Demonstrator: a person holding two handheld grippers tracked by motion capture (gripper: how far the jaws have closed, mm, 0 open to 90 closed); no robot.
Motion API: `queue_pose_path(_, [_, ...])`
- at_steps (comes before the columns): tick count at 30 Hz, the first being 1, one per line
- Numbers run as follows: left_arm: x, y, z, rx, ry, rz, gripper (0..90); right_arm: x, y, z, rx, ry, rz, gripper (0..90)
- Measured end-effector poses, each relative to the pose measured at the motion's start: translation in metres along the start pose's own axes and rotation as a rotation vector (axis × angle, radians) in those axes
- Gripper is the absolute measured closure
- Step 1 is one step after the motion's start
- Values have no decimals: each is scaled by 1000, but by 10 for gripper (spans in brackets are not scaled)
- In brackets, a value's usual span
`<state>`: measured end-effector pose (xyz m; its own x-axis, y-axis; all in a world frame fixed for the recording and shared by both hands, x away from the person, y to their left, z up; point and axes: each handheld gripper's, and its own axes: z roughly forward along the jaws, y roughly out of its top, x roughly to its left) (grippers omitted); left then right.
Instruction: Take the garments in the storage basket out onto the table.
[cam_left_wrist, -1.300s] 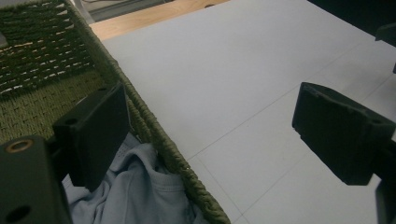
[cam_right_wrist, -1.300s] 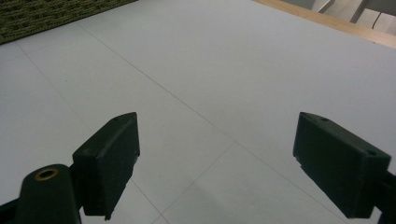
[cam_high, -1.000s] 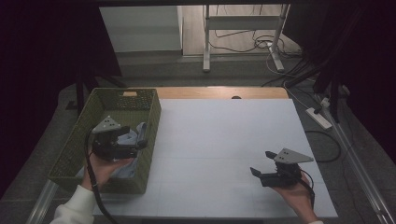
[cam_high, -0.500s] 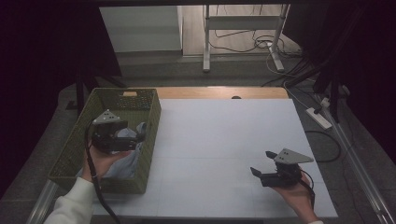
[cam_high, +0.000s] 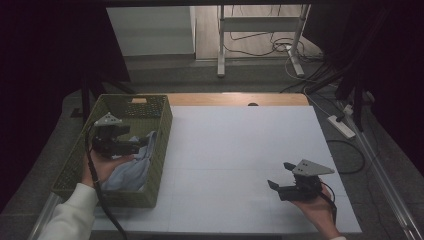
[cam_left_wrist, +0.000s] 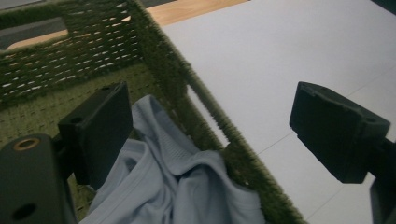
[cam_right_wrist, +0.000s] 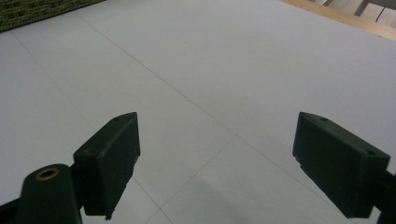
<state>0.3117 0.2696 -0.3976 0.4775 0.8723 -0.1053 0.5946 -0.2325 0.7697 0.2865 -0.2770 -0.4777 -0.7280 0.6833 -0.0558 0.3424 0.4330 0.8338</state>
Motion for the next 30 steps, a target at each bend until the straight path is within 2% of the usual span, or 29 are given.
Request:
queue_pose_path(12, [15,-5,2,35,19,-21,136,1,0,1,6,7,2,150])
queue_pose_path(17, [19,-6,4,59,30,-16,136,1,0,2,7,9,-2,150])
queue_pose_path(30, [29,-11,15,96,35,-33,139,1,-1,3,8,12,0,150])
